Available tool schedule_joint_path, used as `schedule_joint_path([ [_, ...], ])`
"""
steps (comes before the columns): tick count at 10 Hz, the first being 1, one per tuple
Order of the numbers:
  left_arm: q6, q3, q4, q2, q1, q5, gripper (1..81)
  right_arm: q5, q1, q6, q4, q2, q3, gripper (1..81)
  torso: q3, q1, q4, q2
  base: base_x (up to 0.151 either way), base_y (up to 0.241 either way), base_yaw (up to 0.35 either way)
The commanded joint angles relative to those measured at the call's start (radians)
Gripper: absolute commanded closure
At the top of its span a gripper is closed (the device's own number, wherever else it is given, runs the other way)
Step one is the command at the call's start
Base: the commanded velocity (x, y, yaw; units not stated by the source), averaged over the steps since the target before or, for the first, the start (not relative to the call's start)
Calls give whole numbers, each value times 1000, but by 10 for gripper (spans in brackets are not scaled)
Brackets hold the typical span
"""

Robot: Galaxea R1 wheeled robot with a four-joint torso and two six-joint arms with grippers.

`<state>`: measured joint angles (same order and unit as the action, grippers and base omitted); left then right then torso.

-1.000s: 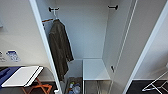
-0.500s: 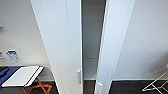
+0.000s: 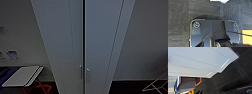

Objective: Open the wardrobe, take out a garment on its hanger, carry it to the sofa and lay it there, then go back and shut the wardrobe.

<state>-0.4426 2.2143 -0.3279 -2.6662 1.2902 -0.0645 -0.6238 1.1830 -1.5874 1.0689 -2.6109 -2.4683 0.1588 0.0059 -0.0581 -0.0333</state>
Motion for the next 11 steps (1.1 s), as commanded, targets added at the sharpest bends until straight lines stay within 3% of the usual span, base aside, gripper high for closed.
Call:
schedule_joint_path([
  [1, 5, 129, -154, -115, 50, -31, 10, 22, 120, -6, 216, -224, -339, 10, 0, 0, 0, 0, 0, 0, 0],
  [2, 5, 180, -164, -156, 61, -29, 10, 56, 155, -5, 256, -279, -413, 10, 0, 0, 0, 0, 0, 0, 0],
  [3, 5, 262, -172, -210, 74, -29, 10, 137, 197, -5, 305, -354, -493, 10, 0, 0, 0, 0, 0, 0, 0],
  [4, 5, 328, -172, -254, 80, -31, 10, 219, 231, 4, 310, -400, -507, 10, 0, 0, 0, 0, 0, 0, 0],
  [6, 5, 403, -177, -310, 94, -32, 10, 347, 295, 12, 312, -445, -465, 10, 0, -1, 0, 0, 0, 0, 0],
  [8, 4, 476, -175, -368, 97, -41, 10, 470, 352, 44, 356, -473, -379, 10, -1, -1, 0, 0, 0, 0, 0],
  [9, 4, 516, -174, -399, 97, -43, 10, 510, 373, 67, 374, -475, -339, 10, -1, -1, 0, 0, 0, 0, 0],
  [11, 4, 555, -172, -440, 96, -38, 10, 520, 383, 86, 378, -476, -313, 10, -2, -2, 0, -1, 0, 0, 0],
])
